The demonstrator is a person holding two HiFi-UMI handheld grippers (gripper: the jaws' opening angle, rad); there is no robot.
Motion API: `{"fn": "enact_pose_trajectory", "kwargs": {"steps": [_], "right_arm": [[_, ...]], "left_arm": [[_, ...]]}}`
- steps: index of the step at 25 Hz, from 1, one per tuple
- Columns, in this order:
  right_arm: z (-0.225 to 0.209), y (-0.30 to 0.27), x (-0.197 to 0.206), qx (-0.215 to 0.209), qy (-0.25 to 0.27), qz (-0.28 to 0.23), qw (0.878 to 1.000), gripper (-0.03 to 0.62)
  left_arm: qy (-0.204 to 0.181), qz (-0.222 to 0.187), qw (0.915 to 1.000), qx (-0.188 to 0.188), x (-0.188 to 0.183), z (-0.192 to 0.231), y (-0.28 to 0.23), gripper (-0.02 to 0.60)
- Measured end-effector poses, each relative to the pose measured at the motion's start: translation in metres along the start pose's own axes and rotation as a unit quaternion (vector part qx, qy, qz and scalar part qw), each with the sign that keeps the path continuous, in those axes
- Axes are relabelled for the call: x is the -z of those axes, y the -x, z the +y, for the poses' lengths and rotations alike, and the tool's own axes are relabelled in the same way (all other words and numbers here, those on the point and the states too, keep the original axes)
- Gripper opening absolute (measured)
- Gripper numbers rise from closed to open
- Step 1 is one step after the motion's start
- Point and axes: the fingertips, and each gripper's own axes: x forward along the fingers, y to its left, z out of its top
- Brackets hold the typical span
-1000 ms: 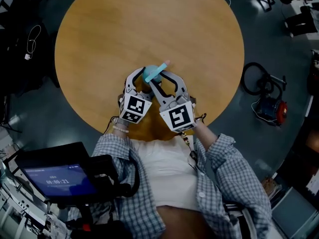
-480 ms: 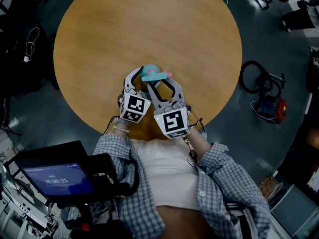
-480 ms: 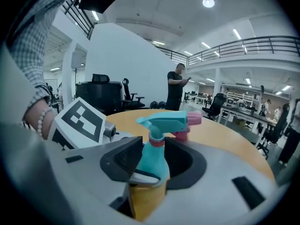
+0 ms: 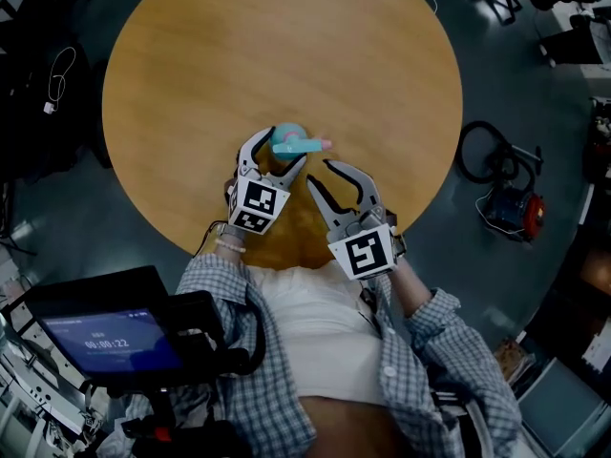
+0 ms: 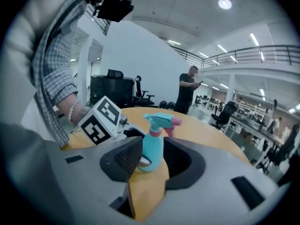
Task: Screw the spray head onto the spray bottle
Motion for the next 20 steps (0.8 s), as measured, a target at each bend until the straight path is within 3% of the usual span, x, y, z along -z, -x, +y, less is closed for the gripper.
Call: {"fn": "enact_pose_trajectory", "kwargs": {"steps": [2,5,7,13,14,17,20], "right_arm": [[-0.009,0.009,-0.005,-0.016,0.054,0.003,0.998,0.131],[-0.025,0.009,-0.022,-0.049,0.089,-0.012,0.995,0.240],[-0.029,0.002,-0.031,-0.092,0.105,-0.019,0.990,0.259],[-0.018,-0.031,-0.020,-0.191,0.258,0.031,0.947,0.258],[-0.014,-0.035,-0.017,-0.203,0.269,0.035,0.941,0.253],[-0.011,-0.045,-0.014,-0.215,0.271,0.038,0.937,0.090],[-0.014,-0.049,-0.017,-0.221,0.238,0.045,0.945,0.074]], "left_arm": [[-0.001,0.000,1.0000,0.001,0.000,0.001,0.000,0.347],[-0.004,0.000,1.0000,0.002,0.000,0.001,0.000,0.347],[-0.005,0.001,1.0000,0.003,0.001,0.001,-0.001,0.347],[-0.010,0.004,0.9999,0.007,0.001,0.001,-0.003,0.347],[-0.010,0.004,0.9999,0.007,0.001,0.001,-0.003,0.347],[-0.010,0.005,0.9999,0.009,0.001,0.000,-0.003,0.347],[-0.006,0.002,0.9999,0.008,0.000,0.002,-0.003,0.347]]}}
